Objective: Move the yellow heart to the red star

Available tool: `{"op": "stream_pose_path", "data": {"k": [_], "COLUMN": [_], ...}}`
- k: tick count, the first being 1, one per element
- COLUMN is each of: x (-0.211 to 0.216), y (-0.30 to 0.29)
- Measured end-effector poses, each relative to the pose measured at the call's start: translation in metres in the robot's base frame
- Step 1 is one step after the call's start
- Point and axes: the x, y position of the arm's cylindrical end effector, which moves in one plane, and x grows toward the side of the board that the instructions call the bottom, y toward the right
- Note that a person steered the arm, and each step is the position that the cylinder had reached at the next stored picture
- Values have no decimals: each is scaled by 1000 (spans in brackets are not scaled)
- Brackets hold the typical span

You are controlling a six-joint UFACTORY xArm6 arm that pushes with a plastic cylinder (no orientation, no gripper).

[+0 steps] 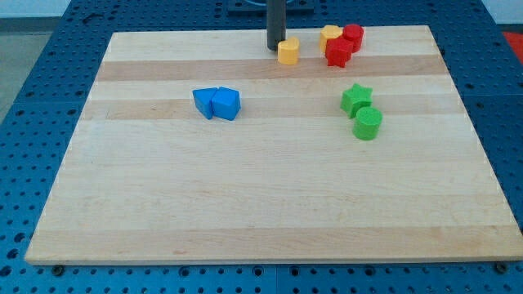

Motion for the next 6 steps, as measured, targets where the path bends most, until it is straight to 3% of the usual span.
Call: {"op": "stream_pose_path", "data": {"k": [4, 6], "x": [25, 24], "y": [-17, 14]}}
